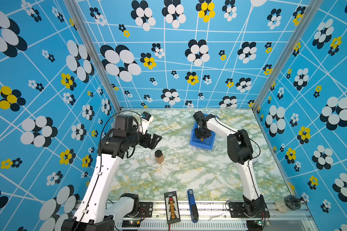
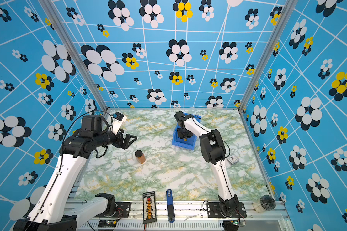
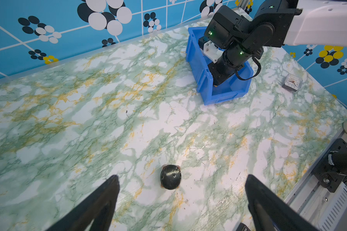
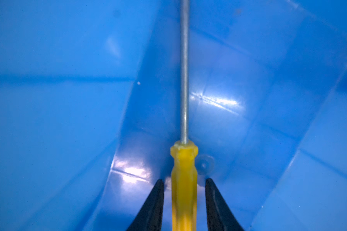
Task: Put the screwdriver in the bin
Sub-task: Place the screwdriver into the bin, then reset both arms
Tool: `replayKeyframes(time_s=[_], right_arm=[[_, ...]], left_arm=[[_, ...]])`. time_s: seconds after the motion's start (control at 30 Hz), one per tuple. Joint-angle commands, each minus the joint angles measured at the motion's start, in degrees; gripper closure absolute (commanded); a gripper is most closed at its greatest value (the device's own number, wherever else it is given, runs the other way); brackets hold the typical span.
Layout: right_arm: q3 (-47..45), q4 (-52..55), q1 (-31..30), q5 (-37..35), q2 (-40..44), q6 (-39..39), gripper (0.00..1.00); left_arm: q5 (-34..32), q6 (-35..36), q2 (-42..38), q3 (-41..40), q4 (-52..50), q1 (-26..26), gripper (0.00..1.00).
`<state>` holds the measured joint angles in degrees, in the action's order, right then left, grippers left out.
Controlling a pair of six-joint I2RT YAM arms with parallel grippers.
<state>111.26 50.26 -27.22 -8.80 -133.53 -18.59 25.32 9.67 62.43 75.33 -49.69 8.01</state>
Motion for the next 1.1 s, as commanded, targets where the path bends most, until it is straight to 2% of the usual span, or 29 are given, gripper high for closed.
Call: replayKeyframes(time_s=[0.0, 0.2, 0.4, 0.5, 0.63, 0.67, 0.77, 0.83, 0.9, 0.93, 1.07], right_arm=[[0.68, 2.13, 0.24, -2.75, 3.7, 1.13, 0.62], [2.56, 4.06, 0.23, -5.54, 8.46, 2.56, 0.6], [3.09, 4.02, 0.24, -6.67, 17.01, 3.87, 0.59], [0.45, 1.6, 0.23, -8.37, 22.7, 4.04, 0.56], [-11.52, -8.57, 0.24, -9.67, 34.46, 4.64, 0.49], [-15.04, -11.47, 0.24, -9.98, 37.48, 4.81, 0.44], [-24.0, -16.92, 0.24, -11.48, 44.61, 5.93, 0.38], [-28.93, -19.57, 0.33, -13.99, 48.58, 6.31, 0.27], [-34.64, -22.71, 0.58, -15.78, 52.37, 6.3, 0.07], [-37.81, -24.71, 0.83, -16.54, 54.47, 6.35, 0.01], [-46.19, -28.4, 1.12, -20.16, 60.17, 6.46, 0.01]], left_arm=[[1.0, -0.62, -0.26, 0.86, 0.55, 0.21, 0.01], [-0.1, -0.7, 0.44, 0.35, 1.05, 0.25, 0.01], [-1.17, -0.72, 0.64, 0.35, 1.21, 0.16, 0.01], [-3.34, -0.79, 0.8, -0.8, 2.03, -0.31, 0.01], [-6.3, -2.46, 1.15, -2.81, 4.13, -1.94, 0.01], [-6.34, -3.28, 1.46, -3.04, 4.54, -2.77, 0.01], [-4.35, -6.02, 2.94, -2.96, 5.29, -6.69, 0.01], [-3.55, -7.58, 4.28, -2.82, 5.66, -9.28, 0.01], [-2.89, -9.18, 5.83, -2.86, 6.27, -12.06, 0.01], [-2.13, -10.14, 6.61, -2.97, 6.75, -13.69, 0.01], [-2.02, -12.3, 8.82, -5.14, 9.3, -17.95, 0.01]])
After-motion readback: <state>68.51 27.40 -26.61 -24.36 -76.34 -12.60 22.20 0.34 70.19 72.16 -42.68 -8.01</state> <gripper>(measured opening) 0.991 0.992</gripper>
